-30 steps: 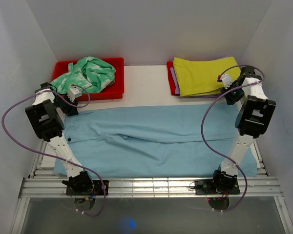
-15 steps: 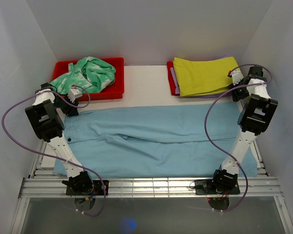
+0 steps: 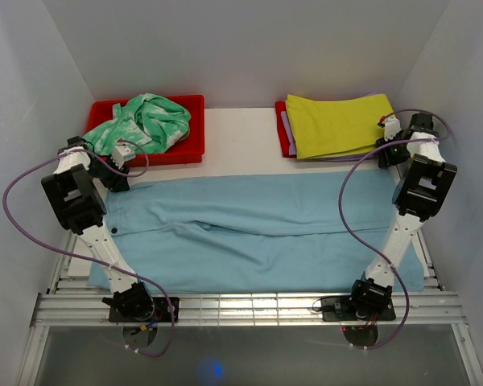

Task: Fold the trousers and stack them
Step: Fold the trousers

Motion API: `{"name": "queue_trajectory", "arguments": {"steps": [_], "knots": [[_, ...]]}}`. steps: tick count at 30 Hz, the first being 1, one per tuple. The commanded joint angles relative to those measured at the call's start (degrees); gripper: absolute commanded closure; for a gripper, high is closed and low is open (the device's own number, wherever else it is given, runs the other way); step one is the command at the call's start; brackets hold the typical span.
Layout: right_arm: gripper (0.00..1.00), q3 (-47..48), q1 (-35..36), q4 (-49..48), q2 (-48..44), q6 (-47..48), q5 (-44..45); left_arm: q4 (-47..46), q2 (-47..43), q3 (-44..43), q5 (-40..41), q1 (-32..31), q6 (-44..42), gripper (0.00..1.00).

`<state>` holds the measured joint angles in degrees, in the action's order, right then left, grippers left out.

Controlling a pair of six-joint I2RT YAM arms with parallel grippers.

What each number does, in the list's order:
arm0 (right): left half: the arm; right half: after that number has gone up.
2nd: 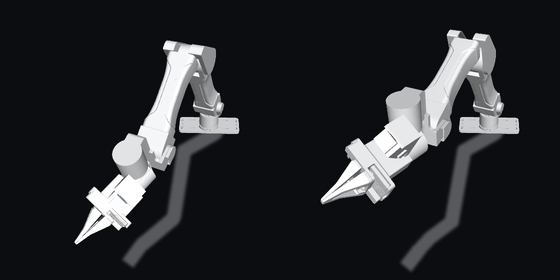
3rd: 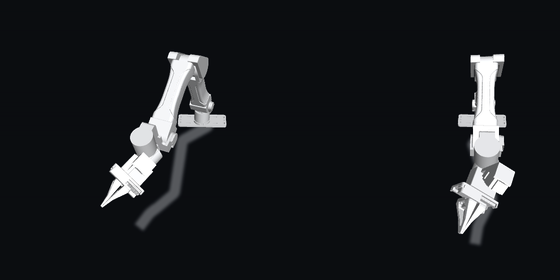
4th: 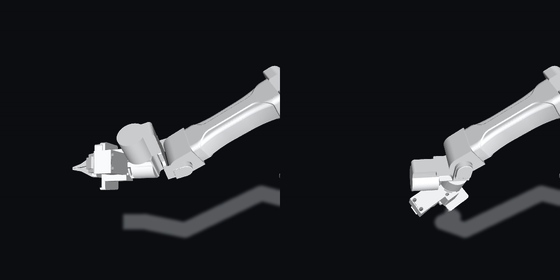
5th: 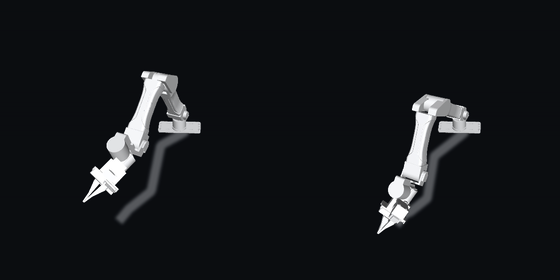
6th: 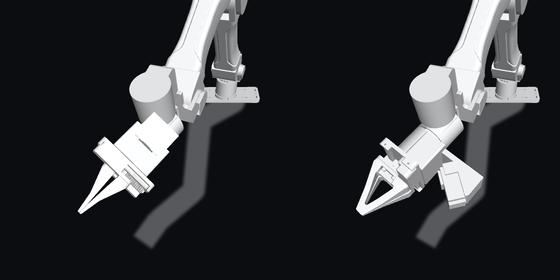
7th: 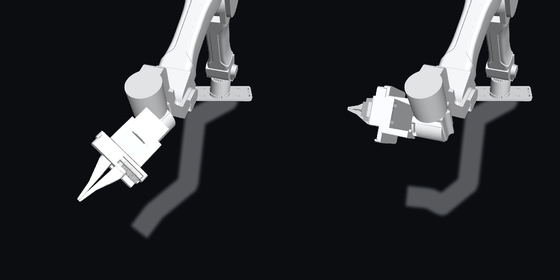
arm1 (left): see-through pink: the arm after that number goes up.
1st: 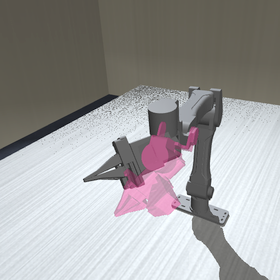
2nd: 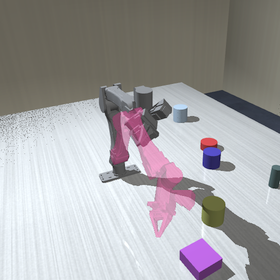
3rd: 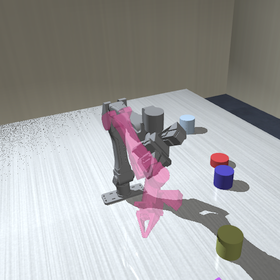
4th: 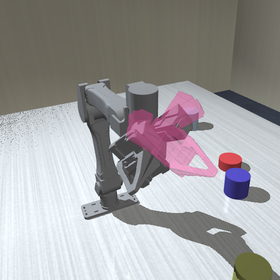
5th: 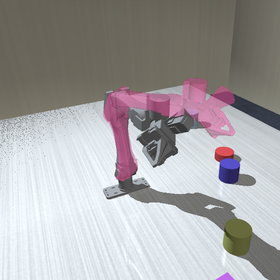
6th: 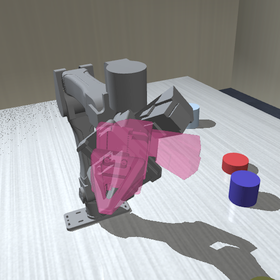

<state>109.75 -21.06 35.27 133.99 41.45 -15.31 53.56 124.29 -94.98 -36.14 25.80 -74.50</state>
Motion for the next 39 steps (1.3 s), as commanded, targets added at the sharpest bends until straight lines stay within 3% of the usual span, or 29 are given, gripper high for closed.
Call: {"name": "queue_trajectory", "arguments": {"steps": [1, 6, 10, 17, 27, 30, 32, 39], "knots": [[0.57, -0.68, -0.3, 4.28, 3.12, -1.37, -1.3, 1.81, -4.49, -0.99, -1.3, 0.57, 1.46, 0.44], [0.51, -1.47, -0.91, 5.51, 0.57, -4.35, -1.31, 1.81, -4.41, -1.78, -1.13, 0.65, 1.63, 0.44], [0.38, 1.24, -1.7, 7.27, 1.01, -8.75, -1.91, 1.81, -4.32, -2.14, -1.47, 0.57, 2.25, 0.44], [0.38, 5.03, -2.58, 11.4, 3.2, -11.14, -2.71, 1.81, -4.67, -2.22, -0.6, 0.57, 2.34, 0.44], [0.59, 3.01, -2.5, 12.72, 4.34, -8.93, -1.22, 2.07, -3.97, -2.93, 0.28, 0.57, 3.57, 0.44], [0.73, 3.45, -2.5, 12.63, 4.43, -8.84, -1.12, 2.08, -3.88, -4.07, -0.16, 0.74, 5.33, 0.44], [0.9, 3.71, -2.58, 12.46, 4.08, -9.02, -1.12, 2.07, -3.97, -4.86, -0.68, 1.09, 6.9, 0.44], [0.92, 3.45, -2.5, 11.84, -0.4, -9.11, -3.31, 5.76, -1.95, -12.41, -4.29, 4.87, 10.08, 0.43]]}}
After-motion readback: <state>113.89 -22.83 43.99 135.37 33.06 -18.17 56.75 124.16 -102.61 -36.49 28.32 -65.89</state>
